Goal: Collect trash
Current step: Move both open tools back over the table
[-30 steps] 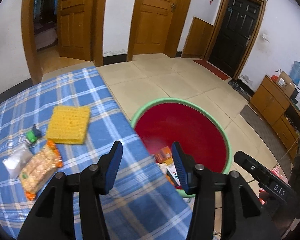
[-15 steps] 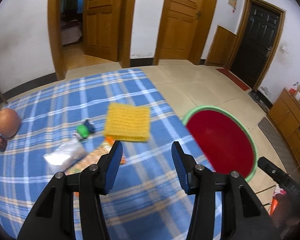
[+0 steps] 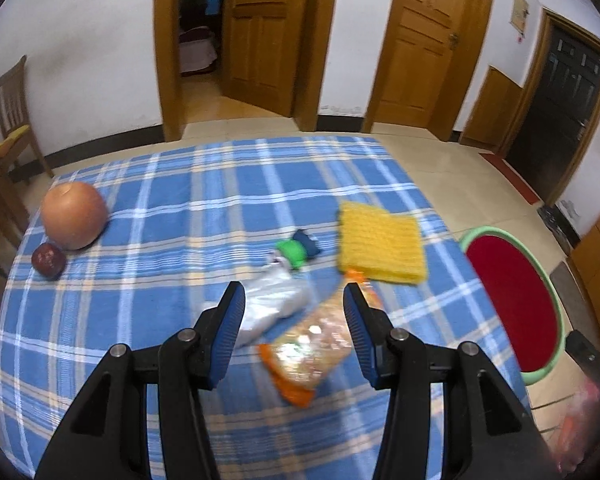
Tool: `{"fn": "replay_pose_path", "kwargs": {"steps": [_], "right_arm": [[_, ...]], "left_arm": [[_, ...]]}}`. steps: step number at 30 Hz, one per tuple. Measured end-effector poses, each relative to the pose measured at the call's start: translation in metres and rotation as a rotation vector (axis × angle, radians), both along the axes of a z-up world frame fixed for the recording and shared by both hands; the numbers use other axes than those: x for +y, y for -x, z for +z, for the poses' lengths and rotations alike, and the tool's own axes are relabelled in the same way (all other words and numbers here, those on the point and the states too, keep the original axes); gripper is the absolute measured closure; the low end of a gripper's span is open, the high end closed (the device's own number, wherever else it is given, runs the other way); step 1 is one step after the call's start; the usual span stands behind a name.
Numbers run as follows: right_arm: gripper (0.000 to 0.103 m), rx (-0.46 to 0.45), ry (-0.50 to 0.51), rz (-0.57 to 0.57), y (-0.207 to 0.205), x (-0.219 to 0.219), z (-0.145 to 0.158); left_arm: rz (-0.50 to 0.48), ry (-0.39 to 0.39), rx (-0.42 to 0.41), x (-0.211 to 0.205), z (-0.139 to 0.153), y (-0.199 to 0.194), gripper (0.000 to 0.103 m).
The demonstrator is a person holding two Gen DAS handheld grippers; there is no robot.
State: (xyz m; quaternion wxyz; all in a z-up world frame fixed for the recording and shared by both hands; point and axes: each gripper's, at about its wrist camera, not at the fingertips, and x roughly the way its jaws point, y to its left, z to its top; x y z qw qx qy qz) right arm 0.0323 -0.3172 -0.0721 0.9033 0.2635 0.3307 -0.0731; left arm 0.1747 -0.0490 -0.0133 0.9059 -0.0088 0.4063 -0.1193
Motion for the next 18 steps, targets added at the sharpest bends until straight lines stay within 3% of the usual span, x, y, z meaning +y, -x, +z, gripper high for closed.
{"fn": "replay_pose_path", "kwargs": {"steps": [7,16,18], "right_arm": [[0.02,0.008,0.014,0.031,-0.01,0.015,0.0],[0.02,0.022,0.026,0.058,-0.016,0.028,-0.001],[0.02,0.026,0.026,0.064,-0.017,0.03,-0.002]], "left_arm": [[0.043,0.005,0.045,0.021,-0.016,-0.015,0.048],[0.028,0.079,0.126,0.029,-0.04,-0.021,0.048],[0.017,0.099,0.138,0.029,-0.044,-0.019,0.054]]}}
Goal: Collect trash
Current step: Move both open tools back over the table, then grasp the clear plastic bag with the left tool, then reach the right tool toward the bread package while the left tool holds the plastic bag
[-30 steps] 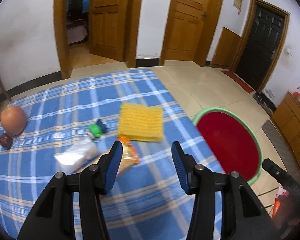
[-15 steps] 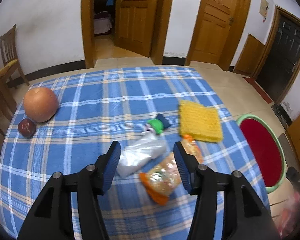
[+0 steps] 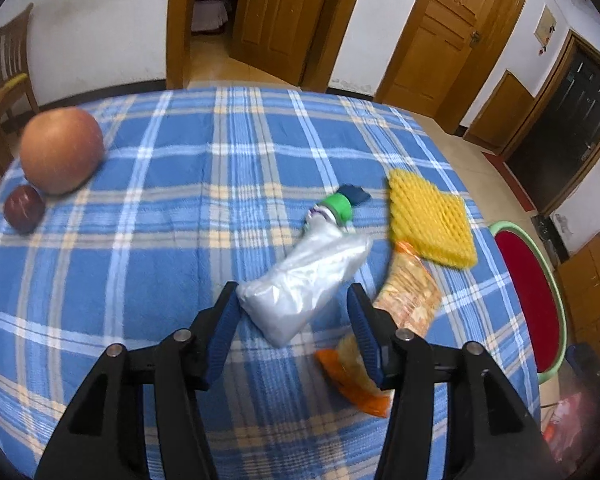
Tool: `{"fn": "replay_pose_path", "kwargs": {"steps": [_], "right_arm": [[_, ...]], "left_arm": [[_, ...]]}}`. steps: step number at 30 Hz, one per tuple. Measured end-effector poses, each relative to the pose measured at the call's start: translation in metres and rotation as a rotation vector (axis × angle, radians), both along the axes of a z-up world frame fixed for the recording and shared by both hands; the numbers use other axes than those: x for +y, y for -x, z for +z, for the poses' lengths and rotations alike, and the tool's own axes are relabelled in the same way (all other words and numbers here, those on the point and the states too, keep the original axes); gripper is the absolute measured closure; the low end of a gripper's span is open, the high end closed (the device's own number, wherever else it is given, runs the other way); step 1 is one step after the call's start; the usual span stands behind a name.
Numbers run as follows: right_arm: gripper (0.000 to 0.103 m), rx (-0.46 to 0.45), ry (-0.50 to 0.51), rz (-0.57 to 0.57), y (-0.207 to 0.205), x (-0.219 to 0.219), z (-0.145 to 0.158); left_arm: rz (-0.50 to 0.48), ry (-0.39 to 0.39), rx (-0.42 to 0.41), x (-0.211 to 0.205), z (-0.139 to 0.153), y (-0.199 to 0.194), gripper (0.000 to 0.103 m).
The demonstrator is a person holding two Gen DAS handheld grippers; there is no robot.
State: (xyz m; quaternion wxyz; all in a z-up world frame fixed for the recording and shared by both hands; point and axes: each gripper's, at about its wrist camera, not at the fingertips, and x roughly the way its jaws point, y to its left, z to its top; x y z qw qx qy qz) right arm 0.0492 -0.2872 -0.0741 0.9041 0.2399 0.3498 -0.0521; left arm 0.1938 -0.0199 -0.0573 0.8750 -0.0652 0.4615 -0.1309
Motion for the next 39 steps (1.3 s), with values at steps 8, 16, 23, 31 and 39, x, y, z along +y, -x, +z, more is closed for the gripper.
{"fn": "replay_pose_path", "kwargs": {"steps": [8,16,23,31,39], "right_arm": [[0.02,0.007,0.004,0.018,-0.003,0.008,-0.002],[0.02,0.012,0.011,0.067,-0.012,0.029,-0.001],[0.02,0.023,0.004,0.137,-0.026,0.064,0.0],[0.017,0.051,0.015,0.192,-0.044,0.108,-0.005],[0.012,0.097,0.022,0.187,-0.07,0.143,-0.016]], "left_arm": [[-0.01,0.015,-0.016,0.0,0.002,0.01,0.066],[0.061,0.048,-0.045,0.022,0.015,0.036,0.067],[0.15,0.043,-0.071,0.045,0.023,0.058,0.067],[0.207,0.029,-0.08,0.071,0.024,0.07,0.067],[0.264,0.022,-0.086,0.095,0.021,0.074,0.067]]}}
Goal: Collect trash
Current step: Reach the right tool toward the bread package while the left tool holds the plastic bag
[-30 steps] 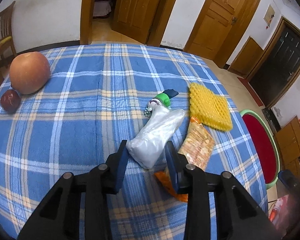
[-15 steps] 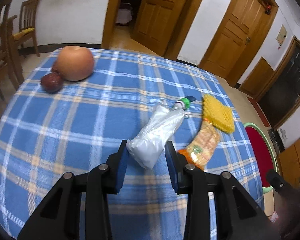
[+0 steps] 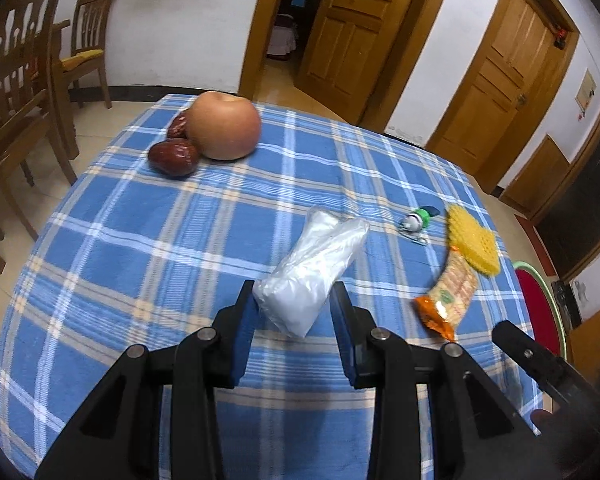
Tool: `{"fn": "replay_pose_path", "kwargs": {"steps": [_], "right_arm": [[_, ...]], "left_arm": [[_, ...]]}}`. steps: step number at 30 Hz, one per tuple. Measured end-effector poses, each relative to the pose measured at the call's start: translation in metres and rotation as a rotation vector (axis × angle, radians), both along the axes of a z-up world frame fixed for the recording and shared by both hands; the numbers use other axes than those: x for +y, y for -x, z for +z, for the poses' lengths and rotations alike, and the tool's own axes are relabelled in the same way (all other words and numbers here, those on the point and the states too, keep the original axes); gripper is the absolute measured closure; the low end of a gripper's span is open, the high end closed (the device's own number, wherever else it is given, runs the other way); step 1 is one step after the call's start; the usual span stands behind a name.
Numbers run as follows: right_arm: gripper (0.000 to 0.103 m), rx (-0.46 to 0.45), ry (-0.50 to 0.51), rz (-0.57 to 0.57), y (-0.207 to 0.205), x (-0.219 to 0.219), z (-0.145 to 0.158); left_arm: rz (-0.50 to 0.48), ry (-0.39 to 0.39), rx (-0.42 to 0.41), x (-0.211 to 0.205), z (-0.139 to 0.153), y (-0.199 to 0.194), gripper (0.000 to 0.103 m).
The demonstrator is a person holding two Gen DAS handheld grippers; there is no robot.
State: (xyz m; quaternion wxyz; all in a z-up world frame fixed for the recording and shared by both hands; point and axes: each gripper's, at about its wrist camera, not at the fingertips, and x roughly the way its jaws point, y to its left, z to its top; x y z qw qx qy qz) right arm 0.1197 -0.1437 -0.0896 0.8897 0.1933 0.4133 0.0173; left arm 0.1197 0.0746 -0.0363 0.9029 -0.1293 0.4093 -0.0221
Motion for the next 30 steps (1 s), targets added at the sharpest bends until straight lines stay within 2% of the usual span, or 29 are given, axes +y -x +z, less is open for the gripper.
{"fn": "replay_pose_path", "kwargs": {"steps": [4,10,17,21,25,30], "right_arm": [[0.008,0.023,0.025,-0.017,-0.013,0.016,-0.004],[0.007,0.039,0.078,-0.048,-0.028,0.032,-0.011],[0.004,0.04,0.112,-0.069,-0.045,0.048,-0.011],[0.003,0.049,0.172,-0.093,-0.053,0.057,-0.013],[0.008,0.054,0.233,-0.078,-0.053,0.062,-0.015],[0.022,0.036,0.286,-0.039,-0.042,0.062,-0.015]], "left_arm": [[0.025,0.009,0.011,0.01,-0.005,0.0,0.067],[0.056,0.01,0.015,0.019,-0.01,-0.001,0.067],[0.05,0.029,0.02,0.019,-0.013,-0.001,0.067],[0.048,0.031,0.022,0.019,-0.014,-0.002,0.067],[0.047,0.03,0.021,0.018,-0.013,-0.001,0.067],[0.045,0.03,0.023,0.017,-0.013,-0.001,0.067]]}}
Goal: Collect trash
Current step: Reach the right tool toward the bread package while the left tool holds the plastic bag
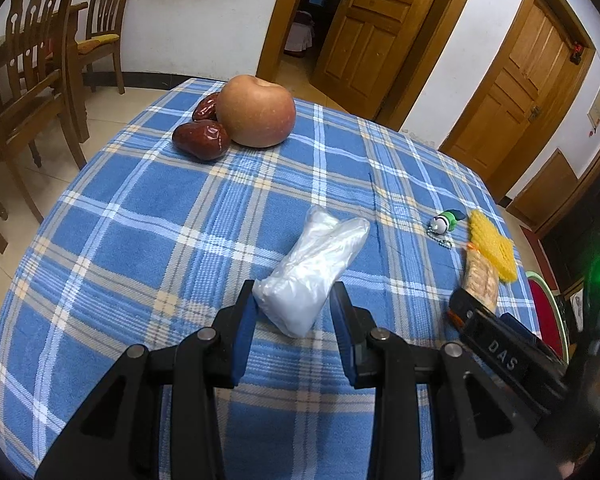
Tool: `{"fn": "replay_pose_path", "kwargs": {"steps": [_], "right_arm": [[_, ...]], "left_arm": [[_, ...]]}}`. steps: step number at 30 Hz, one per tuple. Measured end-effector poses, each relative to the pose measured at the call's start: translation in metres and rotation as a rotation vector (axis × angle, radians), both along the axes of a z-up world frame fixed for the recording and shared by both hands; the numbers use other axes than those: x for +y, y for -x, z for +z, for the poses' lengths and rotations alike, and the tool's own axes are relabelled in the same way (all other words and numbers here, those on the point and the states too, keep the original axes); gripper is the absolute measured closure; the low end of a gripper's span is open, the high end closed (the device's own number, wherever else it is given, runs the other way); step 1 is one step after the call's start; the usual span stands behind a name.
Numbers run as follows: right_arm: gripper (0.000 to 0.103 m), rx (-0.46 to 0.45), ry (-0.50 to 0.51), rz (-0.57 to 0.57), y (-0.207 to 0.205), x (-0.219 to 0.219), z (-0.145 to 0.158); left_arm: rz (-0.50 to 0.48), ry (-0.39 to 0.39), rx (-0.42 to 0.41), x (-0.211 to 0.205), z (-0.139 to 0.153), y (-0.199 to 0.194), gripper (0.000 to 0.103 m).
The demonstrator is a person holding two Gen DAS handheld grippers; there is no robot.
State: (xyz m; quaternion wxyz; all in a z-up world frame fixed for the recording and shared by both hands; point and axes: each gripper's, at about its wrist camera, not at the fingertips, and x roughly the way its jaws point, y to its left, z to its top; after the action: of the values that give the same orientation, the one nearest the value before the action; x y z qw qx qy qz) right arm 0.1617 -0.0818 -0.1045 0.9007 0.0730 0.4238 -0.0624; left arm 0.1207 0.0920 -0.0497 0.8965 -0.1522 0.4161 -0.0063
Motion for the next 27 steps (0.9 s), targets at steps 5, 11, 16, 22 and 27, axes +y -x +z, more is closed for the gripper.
{"fn": "replay_pose_path", "kwargs": {"steps": [5,11,16,22,27], "right_arm": [[0.046,-0.011,0.002,0.029,0.013,-0.009,0.003],[0.049,-0.015,-0.021,0.062,0.022,-0.02,0.004],[0.05,-0.021,-0.03,0.085,0.027,-0.025,0.004],[0.057,-0.029,-0.109,0.112,0.031,-0.036,0.006],[0.058,-0.042,-0.166,0.115,0.041,-0.048,0.006]], "left_arm": [[-0.004,-0.006,-0.003,-0.003,0.002,0.002,0.067],[-0.014,-0.008,-0.005,-0.008,0.004,0.004,0.067],[-0.021,-0.009,-0.008,-0.01,0.006,0.006,0.067],[-0.032,-0.01,-0.006,-0.015,0.007,0.006,0.067],[-0.05,-0.016,-0.007,-0.023,0.009,0.007,0.067]]}}
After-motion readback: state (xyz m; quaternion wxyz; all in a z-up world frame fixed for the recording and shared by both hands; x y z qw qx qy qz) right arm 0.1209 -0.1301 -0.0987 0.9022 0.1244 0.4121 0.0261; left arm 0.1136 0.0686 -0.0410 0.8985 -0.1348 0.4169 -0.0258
